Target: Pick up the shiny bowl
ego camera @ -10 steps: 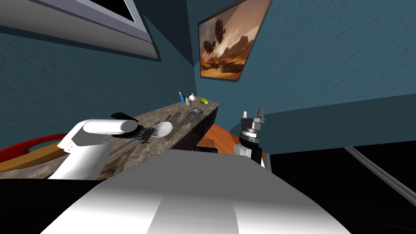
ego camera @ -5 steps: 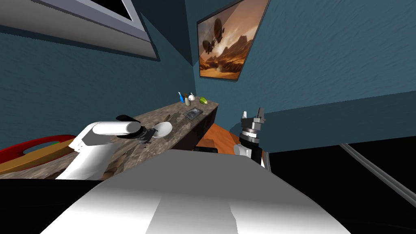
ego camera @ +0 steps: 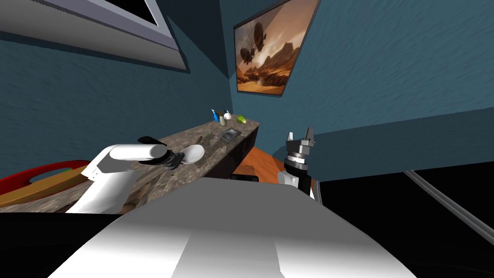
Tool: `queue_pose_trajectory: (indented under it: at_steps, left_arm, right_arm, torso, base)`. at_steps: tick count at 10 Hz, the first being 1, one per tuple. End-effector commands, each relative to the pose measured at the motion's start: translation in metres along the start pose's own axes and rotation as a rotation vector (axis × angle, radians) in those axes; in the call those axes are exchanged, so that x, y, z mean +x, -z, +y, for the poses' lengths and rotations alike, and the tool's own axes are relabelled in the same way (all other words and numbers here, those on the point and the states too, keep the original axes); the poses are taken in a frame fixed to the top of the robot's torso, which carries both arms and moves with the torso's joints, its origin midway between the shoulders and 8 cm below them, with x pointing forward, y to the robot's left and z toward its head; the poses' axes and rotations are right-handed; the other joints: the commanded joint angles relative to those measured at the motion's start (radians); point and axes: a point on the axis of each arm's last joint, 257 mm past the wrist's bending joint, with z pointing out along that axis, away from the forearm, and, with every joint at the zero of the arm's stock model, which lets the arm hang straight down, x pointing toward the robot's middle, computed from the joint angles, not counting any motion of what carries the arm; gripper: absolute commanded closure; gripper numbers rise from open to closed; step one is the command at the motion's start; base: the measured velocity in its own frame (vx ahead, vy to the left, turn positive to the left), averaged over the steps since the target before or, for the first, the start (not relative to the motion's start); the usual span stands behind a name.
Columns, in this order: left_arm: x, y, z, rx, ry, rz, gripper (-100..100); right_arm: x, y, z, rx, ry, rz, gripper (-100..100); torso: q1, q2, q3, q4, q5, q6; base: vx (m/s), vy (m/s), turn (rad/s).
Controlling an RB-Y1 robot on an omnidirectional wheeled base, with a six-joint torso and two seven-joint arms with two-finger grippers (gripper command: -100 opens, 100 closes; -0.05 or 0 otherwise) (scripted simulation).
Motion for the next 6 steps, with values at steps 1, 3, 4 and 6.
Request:
queue_pose_trajectory:
  at_steps: [1, 3, 4, 6]
  left_arm:
    - [0.0, 0.0, 0.0, 0.0, 0.0, 0.0, 0]
    - [0.002, 0.014, 0.0, 0.002, -0.006, 0.001, 100]
    - [0.003, 0.019, 0.0, 0.002, -0.009, 0.001, 100]
    - [0.002, 0.017, -0.001, 0.002, -0.008, 0.001, 0]
  right_arm:
    - [0.0, 0.0, 0.0, 0.0, 0.0, 0.0, 0]
    - [0.0, 0.0, 0.0, 0.0, 0.0, 0.0, 0]
    - [0.0, 0.0, 0.0, 0.0, 0.0, 0.0, 0]
    - [0.0, 0.0, 0.0, 0.0, 0.0, 0.0, 0]
  torso:
    - [0.0, 0.0, 0.0, 0.0, 0.0, 0.0]
    - [-0.001, 0.0, 0.0, 0.0, -0.001, 0.0]
    - [-0.001, -0.001, 0.0, 0.0, -0.001, 0.0]
    - [-0.001, 0.0, 0.0, 0.0, 0.0, 0.0]
  base:
    - [0.0, 0.0, 0.0]
    - [0.014, -0.011, 0.045]
    - [0.018, -0.009, 0.028]
    - [0.004, -0.002, 0.002]
